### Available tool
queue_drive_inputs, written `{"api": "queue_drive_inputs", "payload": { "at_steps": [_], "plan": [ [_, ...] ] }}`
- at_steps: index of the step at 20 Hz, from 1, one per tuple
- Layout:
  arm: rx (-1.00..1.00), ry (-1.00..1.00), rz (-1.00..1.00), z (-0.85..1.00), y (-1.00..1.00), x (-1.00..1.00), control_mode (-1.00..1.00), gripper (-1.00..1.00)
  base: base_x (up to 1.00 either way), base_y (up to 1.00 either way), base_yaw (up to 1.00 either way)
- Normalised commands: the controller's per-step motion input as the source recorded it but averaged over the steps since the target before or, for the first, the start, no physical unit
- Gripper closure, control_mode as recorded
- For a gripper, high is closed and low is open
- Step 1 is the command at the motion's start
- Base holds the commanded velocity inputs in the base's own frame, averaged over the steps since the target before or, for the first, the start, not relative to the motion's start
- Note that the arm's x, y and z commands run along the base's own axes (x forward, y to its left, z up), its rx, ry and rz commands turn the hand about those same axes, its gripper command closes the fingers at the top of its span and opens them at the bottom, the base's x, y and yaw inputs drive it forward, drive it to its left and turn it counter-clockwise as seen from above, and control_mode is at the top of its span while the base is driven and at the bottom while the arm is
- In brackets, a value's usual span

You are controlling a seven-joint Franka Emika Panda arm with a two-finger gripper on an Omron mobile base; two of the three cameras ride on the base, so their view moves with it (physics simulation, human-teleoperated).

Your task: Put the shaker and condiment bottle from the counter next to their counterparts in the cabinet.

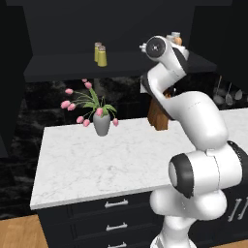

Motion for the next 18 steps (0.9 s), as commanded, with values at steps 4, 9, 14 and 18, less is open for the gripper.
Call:
{"api": "queue_drive_inputs", "payload": {
  "at_steps": [4,9,14,18],
  "plan": [
    [0.0,-0.02,0.0,-0.01,-0.11,0.3,-1.0,1.0,0.0,0.0,0.0],
    [0.0,0.0,0.0,0.0,-0.02,0.28,-1.0,1.0,0.0,0.0,0.0],
    [-0.01,0.03,0.0,0.0,0.0,0.35,-1.0,1.0,0.0,0.0,0.0],
    [0.0,0.03,0.0,0.0,-0.01,0.5,-1.0,1.0,0.0,0.0,0.0]
  ]
}}
